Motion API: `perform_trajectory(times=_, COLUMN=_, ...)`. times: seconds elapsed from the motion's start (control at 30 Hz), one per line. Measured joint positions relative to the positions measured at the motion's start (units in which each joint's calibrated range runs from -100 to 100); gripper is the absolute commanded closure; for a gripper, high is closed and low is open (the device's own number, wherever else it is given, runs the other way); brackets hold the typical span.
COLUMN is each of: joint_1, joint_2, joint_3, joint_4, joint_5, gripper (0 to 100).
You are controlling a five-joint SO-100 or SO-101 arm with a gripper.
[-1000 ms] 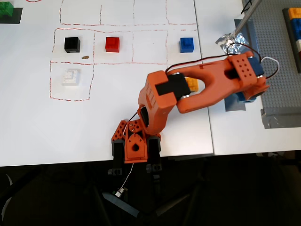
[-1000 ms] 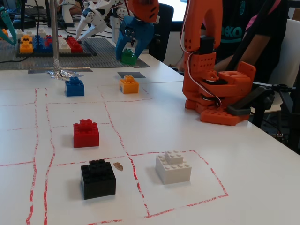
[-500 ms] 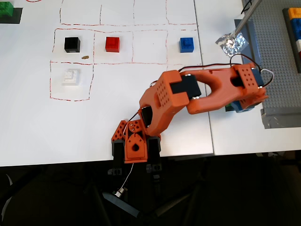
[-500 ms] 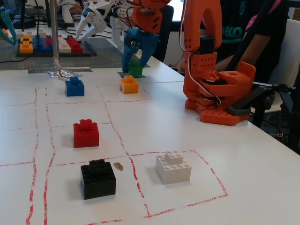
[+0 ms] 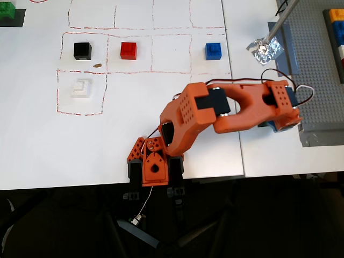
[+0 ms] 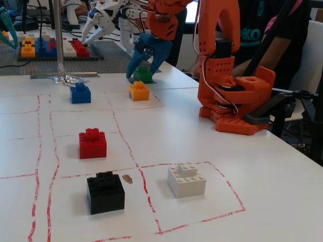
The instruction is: Grab the block and put it in the grey marker
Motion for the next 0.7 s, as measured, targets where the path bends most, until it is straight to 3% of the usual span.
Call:
perform_trajectory(times=0.13, joint_1=0.2, joint_2=-2.2, joint_3=-0.5, joint_4=9.6, joint_5=0.5, gripper=65)
perform_trajectory(times=0.33, joint_1=0.4, joint_2=-8.9, joint_3=-7.8, joint_4=34.7, joint_5=-0.3, gripper=59)
perform_trajectory(times=0.5, joint_1=-9.4, joint_2=-19.4, joint_3=-7.8, joint_4=44.2, joint_5=-7.3, gripper=58)
perform_trajectory(times=0.7, joint_1=-28.4, joint_2=-30.5, joint_3=5.8, joint_4=44.6, joint_5=-19.1, gripper=65)
